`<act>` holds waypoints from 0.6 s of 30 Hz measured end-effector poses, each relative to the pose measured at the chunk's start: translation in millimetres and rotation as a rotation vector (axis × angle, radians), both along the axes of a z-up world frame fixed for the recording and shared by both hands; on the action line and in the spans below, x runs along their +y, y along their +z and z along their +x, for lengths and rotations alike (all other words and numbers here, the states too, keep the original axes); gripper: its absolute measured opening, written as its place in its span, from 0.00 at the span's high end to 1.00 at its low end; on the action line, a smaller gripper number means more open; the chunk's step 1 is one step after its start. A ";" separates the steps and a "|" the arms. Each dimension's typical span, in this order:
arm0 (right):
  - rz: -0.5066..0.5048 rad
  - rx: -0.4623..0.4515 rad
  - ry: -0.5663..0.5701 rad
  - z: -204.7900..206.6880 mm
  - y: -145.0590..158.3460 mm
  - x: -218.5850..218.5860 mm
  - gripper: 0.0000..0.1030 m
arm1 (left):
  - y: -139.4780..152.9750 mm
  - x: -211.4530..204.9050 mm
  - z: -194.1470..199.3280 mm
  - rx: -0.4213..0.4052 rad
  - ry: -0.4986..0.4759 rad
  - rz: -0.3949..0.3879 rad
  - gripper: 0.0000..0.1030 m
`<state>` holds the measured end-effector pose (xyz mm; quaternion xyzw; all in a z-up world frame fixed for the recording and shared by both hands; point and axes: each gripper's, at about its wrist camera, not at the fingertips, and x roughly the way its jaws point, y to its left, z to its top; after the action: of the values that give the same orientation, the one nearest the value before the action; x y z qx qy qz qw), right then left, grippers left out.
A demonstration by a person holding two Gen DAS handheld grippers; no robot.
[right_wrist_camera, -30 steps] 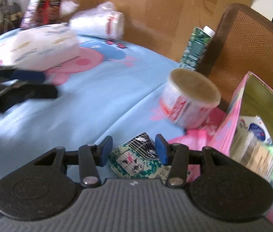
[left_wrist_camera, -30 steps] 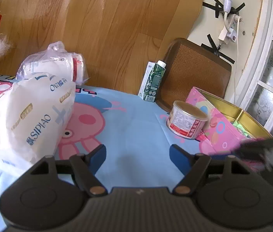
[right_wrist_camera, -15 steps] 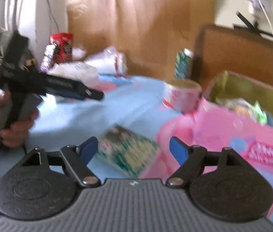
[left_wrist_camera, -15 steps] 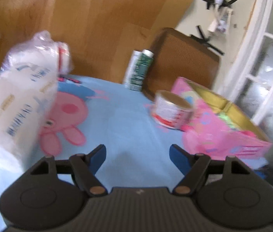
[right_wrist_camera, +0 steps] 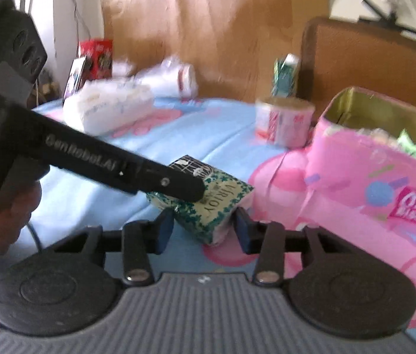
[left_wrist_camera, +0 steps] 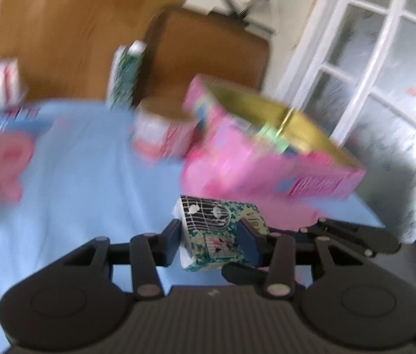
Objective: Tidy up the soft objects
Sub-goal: 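Carry the patterned box into the pink tin and open the left gripper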
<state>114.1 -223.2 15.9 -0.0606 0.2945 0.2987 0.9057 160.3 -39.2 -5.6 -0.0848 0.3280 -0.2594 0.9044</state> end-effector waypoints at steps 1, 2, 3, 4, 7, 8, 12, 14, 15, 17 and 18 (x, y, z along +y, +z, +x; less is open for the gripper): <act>0.008 -0.039 -0.016 -0.8 6.6 -5.1 0.54 | 7.9 -6.3 3.2 -0.022 -0.014 -0.005 0.60; 0.017 -0.070 -0.033 0.3 12.7 -11.5 0.54 | 16.6 -14.8 8.6 -0.044 -0.030 -0.007 0.60; 0.026 -0.100 -0.054 3.4 19.4 -18.3 0.54 | 23.1 -24.7 15.0 -0.064 -0.046 -0.004 0.60; 0.028 -0.126 -0.076 6.2 25.5 -25.8 0.54 | 29.7 -37.9 22.7 -0.088 -0.064 0.006 0.60; 0.013 -0.191 -0.156 19.5 39.2 -51.9 0.54 | 37.9 -77.6 47.5 -0.126 -0.109 0.028 0.60; 0.007 -0.200 -0.181 25.3 41.7 -60.5 0.54 | 38.7 -91.0 56.5 -0.128 -0.122 0.031 0.59; -0.008 -0.180 -0.266 57.0 44.3 -98.4 0.54 | 30.4 -136.4 95.6 -0.103 -0.152 0.040 0.59; 0.003 -0.149 -0.298 72.9 40.9 -116.6 0.54 | 24.6 -153.8 111.1 -0.097 -0.152 0.055 0.58; 0.010 -0.136 -0.312 80.7 38.9 -122.6 0.54 | 22.1 -160.9 116.8 -0.097 -0.148 0.067 0.58; 0.021 -0.113 -0.340 98.0 32.3 -130.9 0.53 | 17.9 -172.5 129.7 -0.093 -0.127 0.100 0.54; 0.013 -0.113 -0.357 104.1 29.9 -131.7 0.53 | 16.5 -177.6 135.1 -0.094 -0.106 0.127 0.50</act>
<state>218.2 -354.9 45.8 -0.0184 0.2471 0.1310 0.9599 295.5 -216.8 10.9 0.0024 0.3049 -0.2895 0.9073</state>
